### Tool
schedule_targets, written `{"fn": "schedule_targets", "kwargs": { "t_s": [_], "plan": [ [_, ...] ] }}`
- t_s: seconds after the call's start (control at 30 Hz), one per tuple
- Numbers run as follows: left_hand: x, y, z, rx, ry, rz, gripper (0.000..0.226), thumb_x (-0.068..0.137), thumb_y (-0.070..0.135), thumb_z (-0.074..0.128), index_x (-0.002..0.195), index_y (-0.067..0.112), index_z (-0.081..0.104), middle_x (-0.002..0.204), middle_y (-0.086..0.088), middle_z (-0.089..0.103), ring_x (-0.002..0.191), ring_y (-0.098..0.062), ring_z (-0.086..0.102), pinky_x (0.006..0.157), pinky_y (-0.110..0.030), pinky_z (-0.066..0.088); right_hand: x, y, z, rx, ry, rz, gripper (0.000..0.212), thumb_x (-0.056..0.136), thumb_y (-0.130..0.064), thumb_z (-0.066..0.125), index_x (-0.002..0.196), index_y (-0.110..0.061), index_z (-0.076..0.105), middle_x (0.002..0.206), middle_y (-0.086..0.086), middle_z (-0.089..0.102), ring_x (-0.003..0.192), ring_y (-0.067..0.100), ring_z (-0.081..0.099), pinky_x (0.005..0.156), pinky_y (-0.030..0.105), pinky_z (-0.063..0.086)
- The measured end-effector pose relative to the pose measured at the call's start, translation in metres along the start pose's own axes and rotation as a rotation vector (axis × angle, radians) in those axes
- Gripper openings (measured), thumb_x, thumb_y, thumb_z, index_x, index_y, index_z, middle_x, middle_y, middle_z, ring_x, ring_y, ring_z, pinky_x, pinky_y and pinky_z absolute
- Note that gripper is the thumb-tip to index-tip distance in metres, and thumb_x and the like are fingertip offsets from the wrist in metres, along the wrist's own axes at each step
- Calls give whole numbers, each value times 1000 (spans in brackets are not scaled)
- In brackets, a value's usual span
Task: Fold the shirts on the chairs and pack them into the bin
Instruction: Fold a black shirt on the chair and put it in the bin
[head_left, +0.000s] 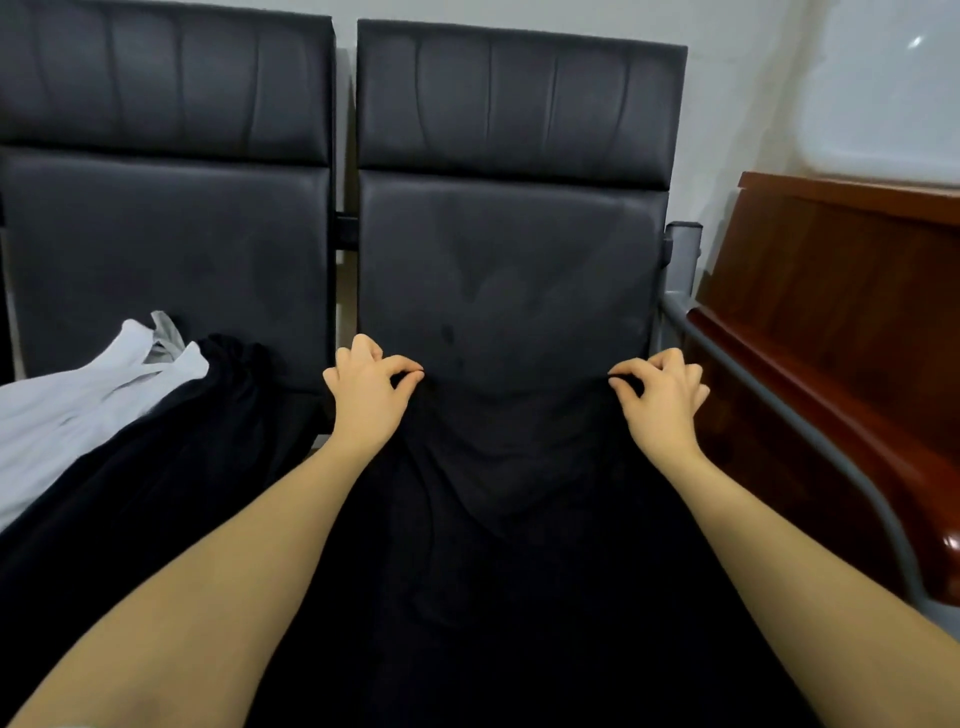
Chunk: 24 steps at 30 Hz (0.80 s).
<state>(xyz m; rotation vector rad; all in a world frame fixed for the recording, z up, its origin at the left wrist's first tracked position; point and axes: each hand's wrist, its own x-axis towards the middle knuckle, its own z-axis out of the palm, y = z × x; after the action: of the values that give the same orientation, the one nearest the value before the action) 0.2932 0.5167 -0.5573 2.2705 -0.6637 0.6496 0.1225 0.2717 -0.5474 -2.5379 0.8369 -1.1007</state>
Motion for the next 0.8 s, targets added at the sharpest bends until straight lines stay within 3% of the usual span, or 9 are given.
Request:
{"fn": "schedule_targets", "kwargs": {
  "t_s": [0.5, 0.8],
  "plan": [
    [-61, 13, -74, -73, 56, 41, 15, 84, 34, 68, 83, 19, 72, 86, 2, 36, 89, -16, 36, 83, -30, 19, -80, -11, -69, 246, 45, 58, 6, 90, -26, 63, 93, -24, 69, 95, -4, 45, 97, 13, 33, 83, 26, 15],
    [-152, 12, -126, -15, 16, 53, 23, 87, 38, 65, 82, 17, 72, 86, 0, 38, 86, -17, 37, 81, -32, 22, -176, -7, -121, 298, -89, 81, 5, 89, -27, 64, 86, -29, 67, 98, -4, 47, 103, 15, 35, 88, 29, 17]
  ]
}}
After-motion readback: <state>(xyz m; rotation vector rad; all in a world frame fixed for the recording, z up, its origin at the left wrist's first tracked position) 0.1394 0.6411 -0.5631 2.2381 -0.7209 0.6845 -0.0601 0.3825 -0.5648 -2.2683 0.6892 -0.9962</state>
